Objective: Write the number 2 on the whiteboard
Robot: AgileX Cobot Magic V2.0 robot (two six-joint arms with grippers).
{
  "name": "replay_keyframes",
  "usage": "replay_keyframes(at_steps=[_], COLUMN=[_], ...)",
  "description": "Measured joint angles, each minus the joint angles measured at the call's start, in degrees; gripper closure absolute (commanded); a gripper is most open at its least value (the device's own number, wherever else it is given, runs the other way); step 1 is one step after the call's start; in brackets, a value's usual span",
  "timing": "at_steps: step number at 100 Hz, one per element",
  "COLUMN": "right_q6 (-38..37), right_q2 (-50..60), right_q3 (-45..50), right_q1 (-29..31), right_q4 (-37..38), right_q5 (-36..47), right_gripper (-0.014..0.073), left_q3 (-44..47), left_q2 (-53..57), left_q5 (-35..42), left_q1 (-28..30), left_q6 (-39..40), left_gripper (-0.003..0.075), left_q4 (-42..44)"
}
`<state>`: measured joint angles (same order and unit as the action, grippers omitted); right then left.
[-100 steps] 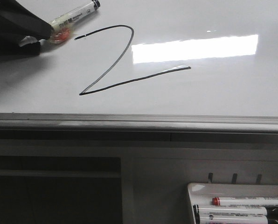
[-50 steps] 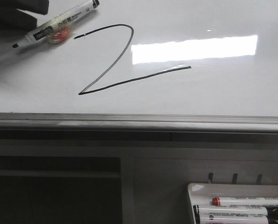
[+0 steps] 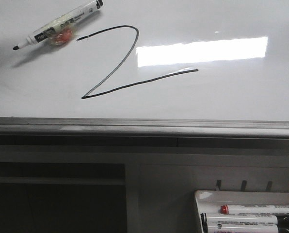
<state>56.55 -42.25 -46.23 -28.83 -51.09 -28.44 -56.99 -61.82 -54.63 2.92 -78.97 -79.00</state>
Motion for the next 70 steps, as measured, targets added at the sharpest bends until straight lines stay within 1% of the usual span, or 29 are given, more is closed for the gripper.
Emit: replay_keyframes(at_steps=[8, 19, 33, 52, 59, 70], right_q6=[0.8, 1.2, 1.3, 1.3, 1.4, 1.4], right_q2=[1.8, 5.6, 12.8, 22.9, 26.3, 30.4], right_q3=[0.8, 3.5, 9.7, 20.7, 24.3, 28.2], right_q1=[0.0, 0.0, 0.0, 0.0, 0.0, 0.0], right_q4=[0.0, 1.2, 2.4, 2.7, 2.7, 2.7], right_q5=[1.4, 4.8, 12.3, 22.7, 24.4, 25.0], right_gripper=[0.0664, 0.0664, 0.0664, 0.0664, 0.0664, 0.0664], left_q3=[0.0, 1.3, 5.9, 16.7, 20.9, 26.6], left_q2=[5.2, 12.2, 20.4, 33.0, 38.1, 44.9], left_q5=[1.5, 3.6, 8.7, 16.1, 18.6, 21.3], left_q1=[0.0, 0.0, -0.2, -1.5, -1.9, -2.3], left_q6=[1.5, 3.9, 7.0, 8.2, 8.2, 8.2], left_gripper=[0.0711, 0.0714, 0.0714, 0.0714, 0.0714, 0.0714], left_q4=[3.6, 9.2, 16.2, 17.7, 17.3, 17.0])
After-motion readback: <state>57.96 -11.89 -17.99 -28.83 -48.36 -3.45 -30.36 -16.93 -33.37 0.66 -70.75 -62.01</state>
